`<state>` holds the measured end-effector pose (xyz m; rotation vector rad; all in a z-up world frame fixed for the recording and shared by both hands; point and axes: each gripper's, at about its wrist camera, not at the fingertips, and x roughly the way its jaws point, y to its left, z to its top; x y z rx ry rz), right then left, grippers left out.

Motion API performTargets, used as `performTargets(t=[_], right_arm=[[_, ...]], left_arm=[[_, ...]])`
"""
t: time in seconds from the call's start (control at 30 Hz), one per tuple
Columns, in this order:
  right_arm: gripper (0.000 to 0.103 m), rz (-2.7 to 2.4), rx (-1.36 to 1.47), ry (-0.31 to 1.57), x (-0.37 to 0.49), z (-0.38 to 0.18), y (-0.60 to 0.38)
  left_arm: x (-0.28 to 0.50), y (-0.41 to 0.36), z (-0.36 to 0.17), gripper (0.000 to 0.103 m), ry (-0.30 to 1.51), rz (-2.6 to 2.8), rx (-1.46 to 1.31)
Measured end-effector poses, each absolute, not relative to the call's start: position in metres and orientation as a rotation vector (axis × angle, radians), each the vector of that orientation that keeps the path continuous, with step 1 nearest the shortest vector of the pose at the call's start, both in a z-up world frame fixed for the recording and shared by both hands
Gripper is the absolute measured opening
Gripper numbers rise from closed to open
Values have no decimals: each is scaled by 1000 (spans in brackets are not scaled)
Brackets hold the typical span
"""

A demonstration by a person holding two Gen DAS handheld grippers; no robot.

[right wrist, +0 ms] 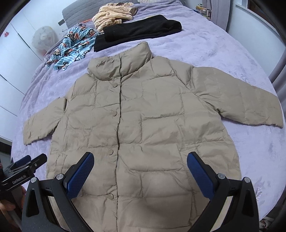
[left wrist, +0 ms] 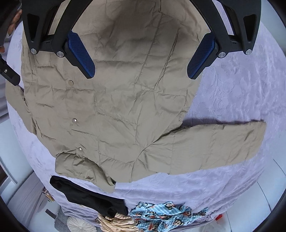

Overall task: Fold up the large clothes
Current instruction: 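Grasp the sleeve cuff with the left tool and lift it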

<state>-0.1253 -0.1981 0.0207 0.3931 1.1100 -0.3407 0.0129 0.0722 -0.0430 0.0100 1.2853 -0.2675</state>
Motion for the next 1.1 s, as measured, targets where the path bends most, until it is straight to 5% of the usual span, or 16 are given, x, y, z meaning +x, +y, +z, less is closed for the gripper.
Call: performTargets(t=[0.6,0.9,0.97,1.03,1.1], right_arm=[[103,-126,566,1252,-52,-77,-62],[103,-113,600,1208,-23,-84,-41],[103,-113,607,1195,-15,-83,-40],[103,-108,614,1181,-6,-82,-40],[103,-97,621,1165,5,-80,-40]], left_arm=[[140,320,-162,103,1219,-133,-711],[219,338,-167,102,1125,-40,-640],[230,336,-165,79,1112,3,-596],[237,337,-161,36,1115,9,-557],[239,343,-151,9,1099,-33,-575]])
